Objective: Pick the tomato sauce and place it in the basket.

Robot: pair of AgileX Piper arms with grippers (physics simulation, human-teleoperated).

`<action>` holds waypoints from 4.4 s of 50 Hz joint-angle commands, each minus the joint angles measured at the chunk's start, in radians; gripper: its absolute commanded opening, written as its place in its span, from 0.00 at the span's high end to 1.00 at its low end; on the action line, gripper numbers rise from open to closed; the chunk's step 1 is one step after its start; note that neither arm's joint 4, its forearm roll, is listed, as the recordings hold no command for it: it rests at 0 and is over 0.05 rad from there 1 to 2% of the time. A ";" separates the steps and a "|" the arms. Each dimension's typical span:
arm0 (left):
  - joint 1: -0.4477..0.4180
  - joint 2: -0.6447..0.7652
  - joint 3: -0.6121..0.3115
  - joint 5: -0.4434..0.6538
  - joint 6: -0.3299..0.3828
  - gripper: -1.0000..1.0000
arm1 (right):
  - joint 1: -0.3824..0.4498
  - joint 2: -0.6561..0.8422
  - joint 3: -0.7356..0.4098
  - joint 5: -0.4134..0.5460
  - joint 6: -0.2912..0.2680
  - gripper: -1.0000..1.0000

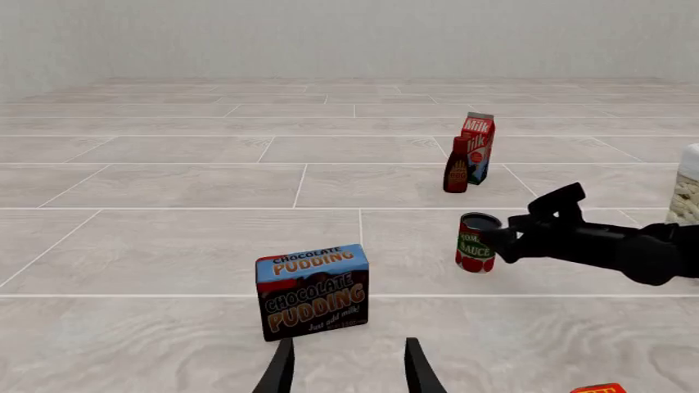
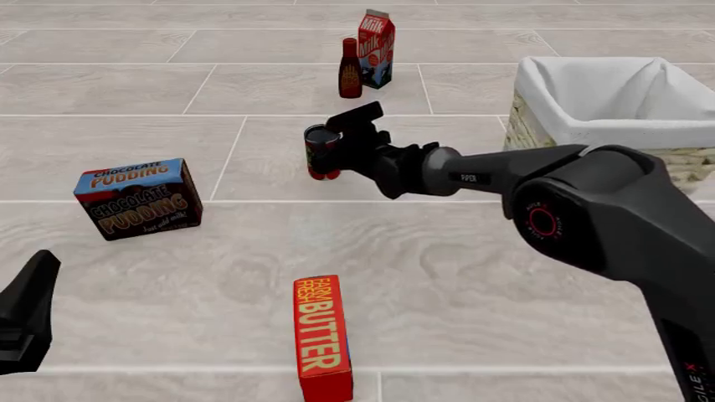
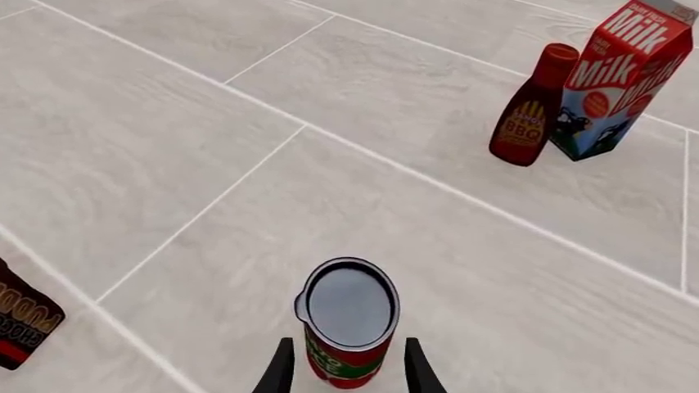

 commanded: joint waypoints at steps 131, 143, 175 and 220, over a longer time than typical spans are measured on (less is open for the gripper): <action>0.000 0.000 0.000 0.000 0.000 0.00 | 0.010 0.143 -0.213 0.117 0.015 1.00; 0.000 0.000 0.000 0.000 0.000 0.00 | -0.002 0.071 -0.117 0.080 0.004 1.00; 0.000 0.000 0.000 0.000 0.000 0.00 | -0.085 -0.428 0.438 -0.084 -0.062 1.00; 0.000 0.000 0.000 0.000 0.000 0.00 | -0.251 -1.040 0.766 0.054 -0.116 1.00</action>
